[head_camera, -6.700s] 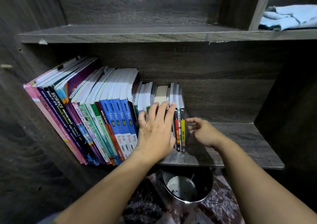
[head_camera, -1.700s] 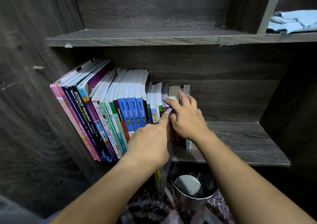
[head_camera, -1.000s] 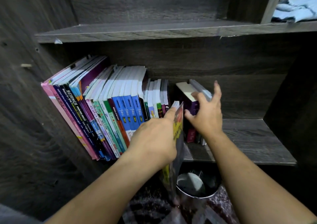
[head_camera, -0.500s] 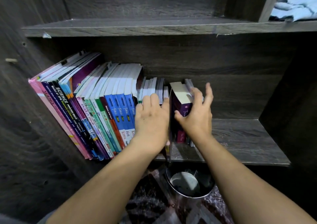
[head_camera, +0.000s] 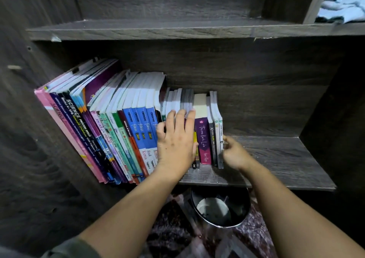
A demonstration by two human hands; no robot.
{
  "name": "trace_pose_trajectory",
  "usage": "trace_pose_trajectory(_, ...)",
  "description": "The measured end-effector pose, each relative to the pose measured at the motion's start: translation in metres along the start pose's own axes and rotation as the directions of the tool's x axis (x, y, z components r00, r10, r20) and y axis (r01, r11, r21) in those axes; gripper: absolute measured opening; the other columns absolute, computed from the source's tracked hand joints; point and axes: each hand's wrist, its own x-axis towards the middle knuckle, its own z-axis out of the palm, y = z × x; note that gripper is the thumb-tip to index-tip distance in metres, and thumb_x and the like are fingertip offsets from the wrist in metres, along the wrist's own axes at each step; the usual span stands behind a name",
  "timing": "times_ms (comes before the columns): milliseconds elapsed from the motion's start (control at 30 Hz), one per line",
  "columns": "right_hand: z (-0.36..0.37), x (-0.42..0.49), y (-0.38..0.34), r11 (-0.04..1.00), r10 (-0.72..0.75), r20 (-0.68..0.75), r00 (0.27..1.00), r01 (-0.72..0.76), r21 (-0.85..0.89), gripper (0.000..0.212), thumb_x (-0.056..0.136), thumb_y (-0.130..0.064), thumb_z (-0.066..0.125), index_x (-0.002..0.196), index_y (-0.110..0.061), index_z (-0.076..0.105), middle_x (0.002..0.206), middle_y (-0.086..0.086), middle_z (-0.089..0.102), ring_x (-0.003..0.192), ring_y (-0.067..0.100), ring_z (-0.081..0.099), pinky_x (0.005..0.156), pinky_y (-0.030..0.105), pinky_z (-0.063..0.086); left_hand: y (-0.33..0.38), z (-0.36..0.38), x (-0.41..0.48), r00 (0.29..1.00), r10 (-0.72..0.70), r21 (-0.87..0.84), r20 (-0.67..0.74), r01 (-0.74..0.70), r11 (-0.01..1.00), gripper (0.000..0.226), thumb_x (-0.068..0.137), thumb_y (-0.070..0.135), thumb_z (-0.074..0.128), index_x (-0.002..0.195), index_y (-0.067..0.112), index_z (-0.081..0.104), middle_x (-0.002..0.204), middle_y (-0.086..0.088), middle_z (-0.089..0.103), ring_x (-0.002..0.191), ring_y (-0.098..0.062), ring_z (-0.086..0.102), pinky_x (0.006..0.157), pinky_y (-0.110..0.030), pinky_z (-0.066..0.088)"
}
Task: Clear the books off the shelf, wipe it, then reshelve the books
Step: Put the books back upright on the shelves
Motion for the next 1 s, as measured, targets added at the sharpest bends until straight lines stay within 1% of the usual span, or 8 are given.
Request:
trace_pose_trajectory(200,-0.006,0.007,0.010,0.907,0.102,0.179,0.979,-0.165,0.387,0.074,0.088,0.028,0.030,0.143,-0.021,0.039,0.128,0.004,0.054,0.081,0.020,0.069,0.069,0.036,0.055,0.000,-0.004,0.003,1.000,0.003,-0.010,0.018,-0.003,1.000,0.086,0.066,0.050,0.072,0.141,0.021,0.040,0.133,-0.003,0.047,0.122,-0.024,0.041,0.090,-0.041,0.024)
trace_pose_trajectory(333,-0.015,0.007,0.008,0.992,0.047,0.132,0.990,-0.031,-0.122,0.063,0.088,0.013,0.042,0.138,-0.025,0.046,0.109,0.002,0.064,0.101,0.023,0.061,0.094,0.035,0.047,0.007,-0.010,0.004,0.999,0.010,-0.143,0.031,-0.005,0.990,0.078,0.071,0.042,0.068,0.140,0.018,0.041,0.136,-0.005,0.044,0.125,-0.026,0.038,0.094,-0.044,0.023)
trace_pose_trajectory(400,-0.025,0.002,0.003,0.896,0.036,0.065,0.997,-0.004,-0.444,0.053,0.087,-0.002,0.051,0.133,-0.027,0.052,0.120,0.009,0.064,0.108,0.026,0.060,0.096,0.028,0.044,0.012,-0.011,0.003,0.998,0.050,-0.173,0.032,-0.044,0.984,0.077,0.071,0.038,0.067,0.140,0.018,0.041,0.138,-0.004,0.043,0.128,-0.025,0.036,0.096,-0.045,0.024)
trace_pose_trajectory(500,-0.031,-0.002,0.017,0.717,0.111,-0.066,0.992,-0.126,-0.686,0.058,0.088,-0.028,0.056,0.143,-0.026,0.039,0.148,0.013,0.040,0.132,0.032,0.043,0.108,0.041,0.036,0.019,-0.012,0.003,0.994,0.103,-0.222,0.046,-0.090,0.971,0.077,0.071,0.035,0.065,0.141,0.018,0.039,0.142,-0.002,0.041,0.134,-0.025,0.031,0.101,-0.048,0.022)
trace_pose_trajectory(633,-0.010,-0.006,0.060,0.624,0.002,-0.097,0.995,-0.077,-0.778,0.059,0.098,-0.052,0.027,0.153,-0.033,0.013,0.162,0.007,0.001,0.148,0.030,0.002,0.118,0.050,0.007,0.026,-0.014,0.007,0.985,0.166,-0.289,0.044,-0.146,0.946,0.075,0.078,0.038,0.054,0.147,0.020,0.031,0.148,0.003,0.038,0.138,-0.022,0.026,0.102,-0.050,0.020)
trace_pose_trajectory(767,0.000,-0.004,0.080,0.607,-0.076,-0.115,0.990,-0.046,-0.794,0.060,0.099,-0.053,0.018,0.154,-0.032,0.008,0.162,0.003,-0.004,0.149,0.022,-0.008,0.119,0.046,-0.005,0.036,-0.009,0.017,0.989,0.150,-0.354,0.000,-0.141,0.925,0.062,0.090,0.048,0.046,0.144,0.020,0.042,0.144,0.005,0.047,0.136,-0.019,0.034,0.099,-0.046,0.019)
trace_pose_trajectory(900,-0.001,-0.002,0.082,0.600,-0.109,-0.118,0.987,-0.029,-0.799,0.060,0.098,-0.053,0.019,0.154,-0.032,0.009,0.162,0.001,-0.003,0.149,0.020,-0.008,0.119,0.044,-0.005,0.047,-0.002,0.021,0.987,0.067,-0.361,-0.145,-0.116,0.925,0.045,0.083,0.048,0.064,0.114,0.015,0.065,0.111,0.002,0.065,0.107,-0.019,0.056,0.086,-0.041,0.026)
trace_pose_trajectory(1000,-0.001,-0.003,0.081,0.605,-0.108,-0.117,0.987,-0.028,-0.796,0.061,0.098,-0.053,0.019,0.154,-0.032,0.008,0.162,0.001,-0.004,0.149,0.019,-0.009,0.119,0.043,-0.006,0.058,-0.005,0.026,0.966,-0.005,-0.414,-0.258,-0.106,0.904,0.025,0.073,0.028,0.078,0.085,0.013,0.062,0.082,-0.003,0.058,0.074,-0.025,0.056,0.073,-0.037,0.032)
